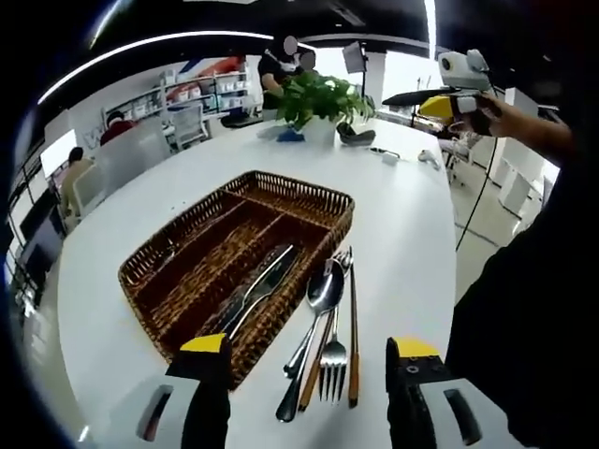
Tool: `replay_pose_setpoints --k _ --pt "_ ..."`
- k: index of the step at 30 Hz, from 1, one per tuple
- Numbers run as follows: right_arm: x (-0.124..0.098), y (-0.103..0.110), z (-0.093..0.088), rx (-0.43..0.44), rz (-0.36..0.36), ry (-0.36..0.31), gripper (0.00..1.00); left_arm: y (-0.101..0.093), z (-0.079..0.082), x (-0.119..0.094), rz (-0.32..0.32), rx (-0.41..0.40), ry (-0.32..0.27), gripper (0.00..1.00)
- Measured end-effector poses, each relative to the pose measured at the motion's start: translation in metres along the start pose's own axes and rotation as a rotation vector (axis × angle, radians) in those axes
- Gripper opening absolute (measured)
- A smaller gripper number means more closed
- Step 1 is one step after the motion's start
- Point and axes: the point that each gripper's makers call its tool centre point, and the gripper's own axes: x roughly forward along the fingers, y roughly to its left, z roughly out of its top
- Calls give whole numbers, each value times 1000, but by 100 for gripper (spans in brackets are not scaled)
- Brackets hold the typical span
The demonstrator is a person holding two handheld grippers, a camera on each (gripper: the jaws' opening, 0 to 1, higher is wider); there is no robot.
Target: Arrange the knives, forks, and spoons in their matching storage slots by inserting each utensil handle-first until every utensil is classified and aligned in the correct compartment
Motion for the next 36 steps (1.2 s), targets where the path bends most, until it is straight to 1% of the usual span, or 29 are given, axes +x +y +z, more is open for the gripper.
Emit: replay_pose_setpoints --k 3,6,10,13,14,15,16,18,20,24,29,35,36 --pt "-1 -1 -2 4 -3 5 98 2 -2 5 1 -9 4 65" --pt "-2 -1 -6 8 -6 13 97 5 -2 14 8 -14 -5 61" --pt "-3 -1 -10 7 -8 25 97 3 -8 26 -7 -22 5 59" --pt "-4 -1 -12 9 -13 30 97 3 -13 34 -16 -23 18 53" --pt "-4 -1 -12 11 -14 30 97 4 -14 37 -12 -22 18 53" --pt "-4 -1 -12 13 -15 31 97 6 -14 39 3 -15 15 48" --pt "-5 -2 -12 13 -17 32 97 6 -15 42 -7 -13 12 44" --pt "-5 -2 -13 12 -18 35 96 8 -19 48 -1 -23 25 40" --pt "-5 -1 -14 11 -18 38 96 7 -22 53 -3 -23 33 39" --pt "-5 -2 -14 12 -21 40 96 1 -22 61 -15 -8 26 39" --pt "-7 -5 -14 12 -25 43 96 2 -18 67 -21 -3 11 33" --pt "-6 -8 -15 14 -29 48 96 2 -20 73 -33 8 22 28" --pt "-6 -8 -15 13 -28 49 96 1 -22 77 -41 26 29 27"
